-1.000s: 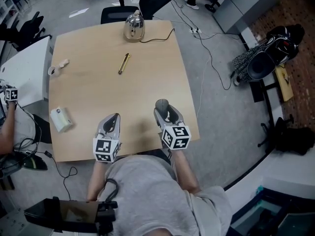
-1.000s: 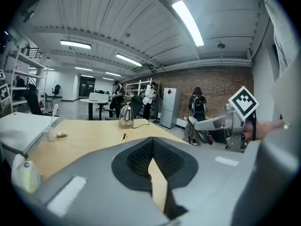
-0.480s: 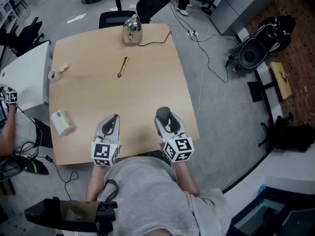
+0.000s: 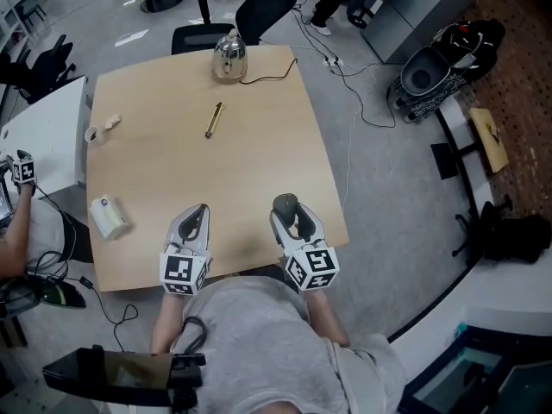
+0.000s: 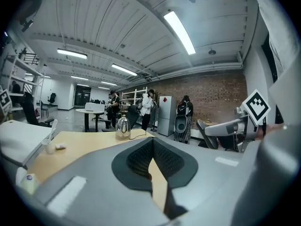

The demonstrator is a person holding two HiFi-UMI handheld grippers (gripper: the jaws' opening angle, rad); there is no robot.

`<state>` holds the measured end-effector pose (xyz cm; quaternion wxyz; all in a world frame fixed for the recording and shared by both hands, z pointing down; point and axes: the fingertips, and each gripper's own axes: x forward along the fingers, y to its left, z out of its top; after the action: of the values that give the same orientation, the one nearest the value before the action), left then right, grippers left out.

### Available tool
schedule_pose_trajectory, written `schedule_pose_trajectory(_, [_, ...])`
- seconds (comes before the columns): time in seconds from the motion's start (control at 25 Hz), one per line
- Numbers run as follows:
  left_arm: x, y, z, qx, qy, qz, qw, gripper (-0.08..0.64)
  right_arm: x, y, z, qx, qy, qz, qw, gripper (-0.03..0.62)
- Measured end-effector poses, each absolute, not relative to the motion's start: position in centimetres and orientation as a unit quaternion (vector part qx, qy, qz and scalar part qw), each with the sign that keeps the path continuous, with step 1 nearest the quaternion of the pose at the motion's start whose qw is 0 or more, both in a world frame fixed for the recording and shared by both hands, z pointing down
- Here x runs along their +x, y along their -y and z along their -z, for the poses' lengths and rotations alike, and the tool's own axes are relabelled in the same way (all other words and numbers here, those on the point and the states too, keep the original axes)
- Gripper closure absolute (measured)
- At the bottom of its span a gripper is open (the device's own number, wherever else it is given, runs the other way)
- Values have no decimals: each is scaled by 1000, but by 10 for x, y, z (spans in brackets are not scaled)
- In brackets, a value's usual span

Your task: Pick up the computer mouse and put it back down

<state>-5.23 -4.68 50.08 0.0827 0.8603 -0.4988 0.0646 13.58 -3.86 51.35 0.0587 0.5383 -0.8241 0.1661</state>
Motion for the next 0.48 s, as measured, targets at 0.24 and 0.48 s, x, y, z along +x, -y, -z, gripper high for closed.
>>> schedule_pose_trajectory(0.24, [-57,50,-497,860,500,-56,88,540,135,39,-512,540,822,-168,58,328])
schedule_pose_trajectory(0.48, [-58,45,-499,856,505,-58,90,540,132,38,-514,531,826,-179,54,328])
